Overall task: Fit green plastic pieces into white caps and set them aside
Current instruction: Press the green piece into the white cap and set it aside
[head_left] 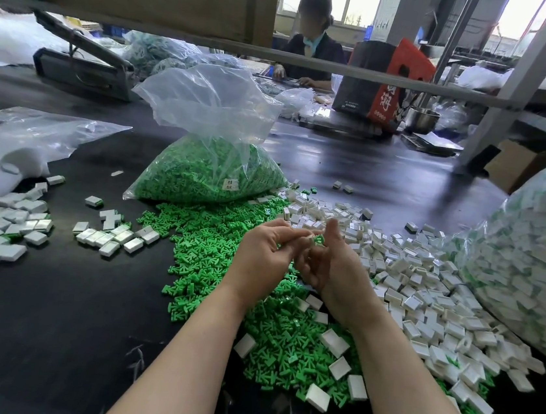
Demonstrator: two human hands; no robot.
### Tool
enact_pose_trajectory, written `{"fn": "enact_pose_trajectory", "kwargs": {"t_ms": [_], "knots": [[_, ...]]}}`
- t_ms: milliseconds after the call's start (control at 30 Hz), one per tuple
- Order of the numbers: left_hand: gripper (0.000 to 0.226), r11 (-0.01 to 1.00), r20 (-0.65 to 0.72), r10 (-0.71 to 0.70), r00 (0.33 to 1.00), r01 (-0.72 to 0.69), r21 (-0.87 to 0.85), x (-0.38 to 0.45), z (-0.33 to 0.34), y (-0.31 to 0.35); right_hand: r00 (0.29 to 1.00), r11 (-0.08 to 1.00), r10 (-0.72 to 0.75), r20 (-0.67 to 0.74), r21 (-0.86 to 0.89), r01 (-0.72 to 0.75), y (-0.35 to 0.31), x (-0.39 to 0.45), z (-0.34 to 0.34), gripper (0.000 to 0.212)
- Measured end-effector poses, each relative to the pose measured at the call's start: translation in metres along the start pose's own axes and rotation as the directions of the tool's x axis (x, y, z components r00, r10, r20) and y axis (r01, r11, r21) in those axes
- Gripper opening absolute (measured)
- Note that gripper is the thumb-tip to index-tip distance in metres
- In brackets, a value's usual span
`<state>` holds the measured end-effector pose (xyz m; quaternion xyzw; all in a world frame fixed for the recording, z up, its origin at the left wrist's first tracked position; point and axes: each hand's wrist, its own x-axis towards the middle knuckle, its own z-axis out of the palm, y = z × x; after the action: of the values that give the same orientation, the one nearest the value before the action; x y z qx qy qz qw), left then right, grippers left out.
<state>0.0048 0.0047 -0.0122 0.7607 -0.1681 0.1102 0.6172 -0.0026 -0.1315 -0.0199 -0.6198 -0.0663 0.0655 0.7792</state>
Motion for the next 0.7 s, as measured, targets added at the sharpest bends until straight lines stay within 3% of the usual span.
{"fn": "enact_pose_trajectory", "kwargs": {"t_ms": [67, 233, 400, 700], "knots": [[0.013, 0.992, -0.009, -0.035, 0.999, 0.033, -0.119, 0.000, 0.001, 0.003, 0.998, 0.995, 0.051, 0.028, 0.083, -0.053, -0.001, 0.002, -0.001, 0.062], [0.009, 0.969, -0.007, -0.103, 0.995, 0.099, -0.226, -0.001, 0.000, 0.006, 0.986, 0.995, 0.096, 0.135, 0.011, -0.098, 0.001, 0.001, -0.003, 0.073], [0.014, 0.980, 0.007, -0.094, 0.996, 0.094, -0.177, 0.000, -0.001, 0.009, 0.981, 0.994, 0.073, 0.178, 0.069, -0.087, 0.000, 0.000, -0.002, 0.062], [0.014, 0.992, 0.067, -0.068, 0.995, 0.074, -0.102, -0.001, -0.003, 0.013, 0.990, 0.995, 0.068, 0.126, 0.063, -0.077, 0.001, 0.000, -0.003, 0.055]]}}
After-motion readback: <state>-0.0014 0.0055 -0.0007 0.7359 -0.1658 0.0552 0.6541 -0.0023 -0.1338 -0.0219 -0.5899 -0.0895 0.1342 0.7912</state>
